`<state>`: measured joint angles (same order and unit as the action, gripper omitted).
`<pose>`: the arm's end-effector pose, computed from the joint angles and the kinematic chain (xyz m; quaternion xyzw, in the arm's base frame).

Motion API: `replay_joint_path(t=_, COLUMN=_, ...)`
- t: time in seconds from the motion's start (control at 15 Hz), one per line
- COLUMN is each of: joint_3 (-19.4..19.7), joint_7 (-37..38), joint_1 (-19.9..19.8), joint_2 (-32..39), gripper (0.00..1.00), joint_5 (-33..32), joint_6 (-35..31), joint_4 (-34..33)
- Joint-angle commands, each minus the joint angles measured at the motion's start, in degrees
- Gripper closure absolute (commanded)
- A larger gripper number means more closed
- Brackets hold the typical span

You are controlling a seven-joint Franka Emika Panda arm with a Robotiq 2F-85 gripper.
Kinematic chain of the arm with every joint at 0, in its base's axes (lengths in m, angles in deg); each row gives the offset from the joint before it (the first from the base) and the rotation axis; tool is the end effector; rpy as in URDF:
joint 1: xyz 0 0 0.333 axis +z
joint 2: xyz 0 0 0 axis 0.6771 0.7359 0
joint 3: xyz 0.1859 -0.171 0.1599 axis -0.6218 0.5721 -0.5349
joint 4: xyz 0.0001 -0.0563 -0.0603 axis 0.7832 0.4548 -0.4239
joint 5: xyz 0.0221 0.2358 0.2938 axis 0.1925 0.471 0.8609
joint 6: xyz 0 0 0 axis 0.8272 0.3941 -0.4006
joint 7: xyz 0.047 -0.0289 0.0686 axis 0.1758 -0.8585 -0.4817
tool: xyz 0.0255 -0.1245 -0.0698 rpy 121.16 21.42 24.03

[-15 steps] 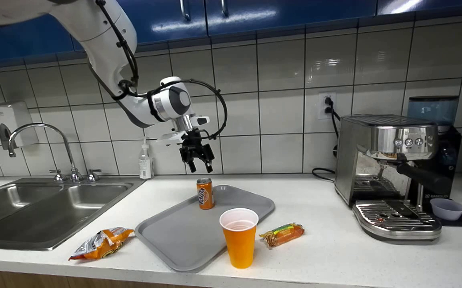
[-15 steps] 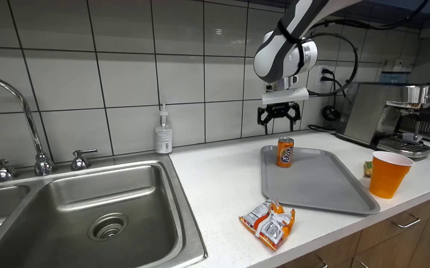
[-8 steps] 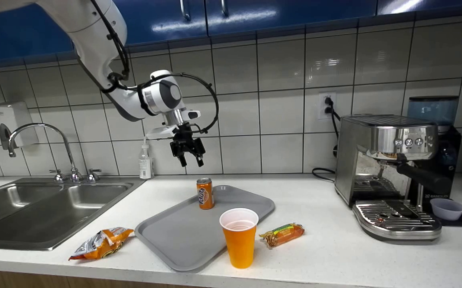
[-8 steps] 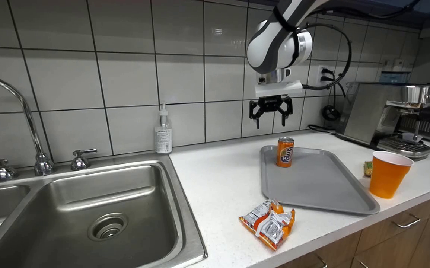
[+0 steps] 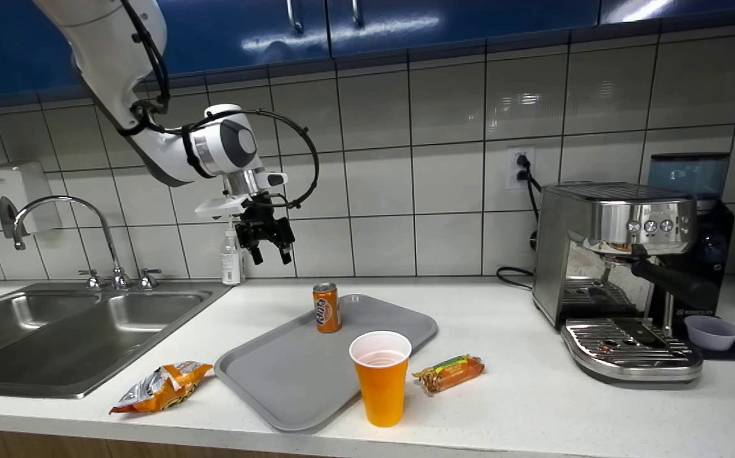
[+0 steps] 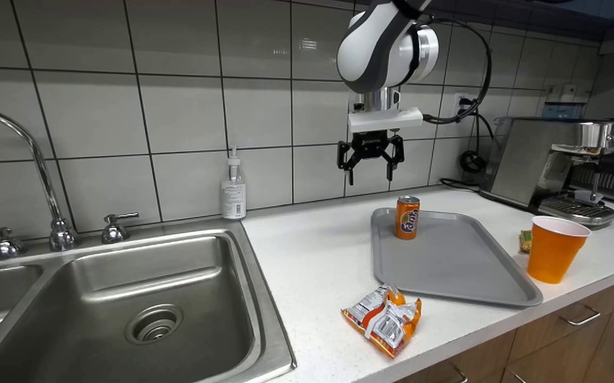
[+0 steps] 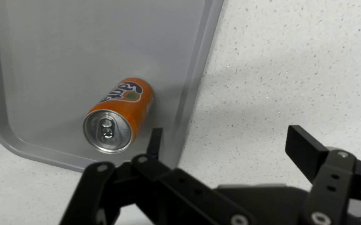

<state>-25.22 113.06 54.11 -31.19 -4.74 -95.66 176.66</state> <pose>0.6300 0.0682 0.2441 0.9910 -0.1059 0.0442 0.0686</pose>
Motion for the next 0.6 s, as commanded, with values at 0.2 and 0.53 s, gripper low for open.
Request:
replay_joint_path(t=0.2, joint_3=-2.16, joint_7=-0.59, joint_1=0.99, joint_2=-8.77, gripper=0.0, joint_5=-1.33, joint_6=2.15, joint_4=9.3)
replay_joint_path(t=0.53, joint_3=-3.79, joint_7=-0.75, joint_1=0.68, joint_2=-12.84, gripper=0.0, joint_5=-1.38, joint_6=3.23, joint_4=14.03)
